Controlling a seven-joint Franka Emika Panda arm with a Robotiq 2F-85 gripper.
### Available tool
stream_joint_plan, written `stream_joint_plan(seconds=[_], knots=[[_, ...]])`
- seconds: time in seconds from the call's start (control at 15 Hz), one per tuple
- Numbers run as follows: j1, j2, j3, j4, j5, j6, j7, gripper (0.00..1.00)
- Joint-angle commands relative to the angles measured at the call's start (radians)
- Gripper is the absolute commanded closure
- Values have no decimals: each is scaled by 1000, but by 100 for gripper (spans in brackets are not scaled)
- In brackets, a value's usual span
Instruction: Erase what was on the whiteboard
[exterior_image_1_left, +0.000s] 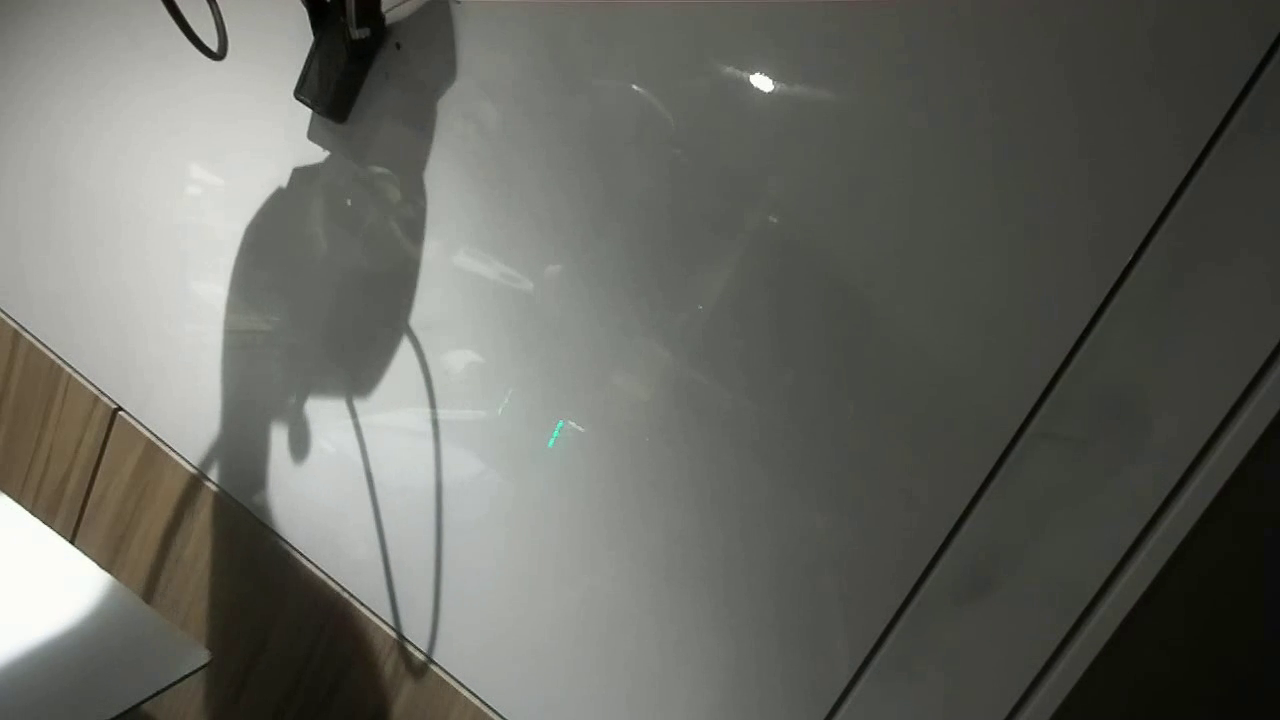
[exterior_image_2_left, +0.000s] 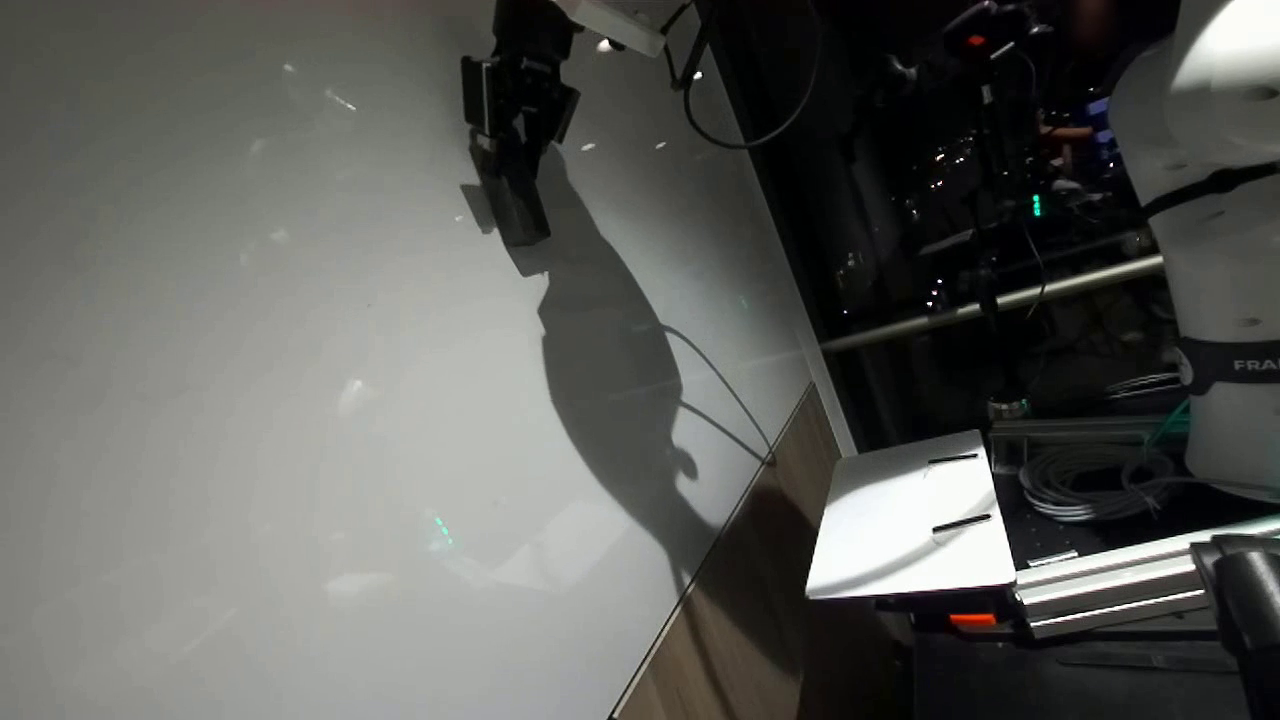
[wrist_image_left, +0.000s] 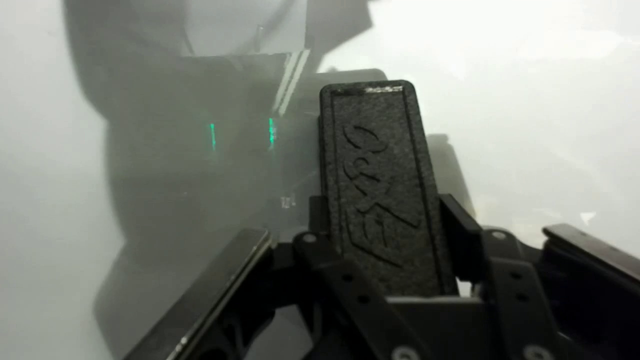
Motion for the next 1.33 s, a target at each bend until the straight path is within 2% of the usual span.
stream_joint_plan(seconds=[0.0,0.33,1.27], knots=[[30,-1,33,-11,32,67,23,70],[28,24,72,-11,10,120,33,70],[-85,141,5,68,-73,139,3,70]])
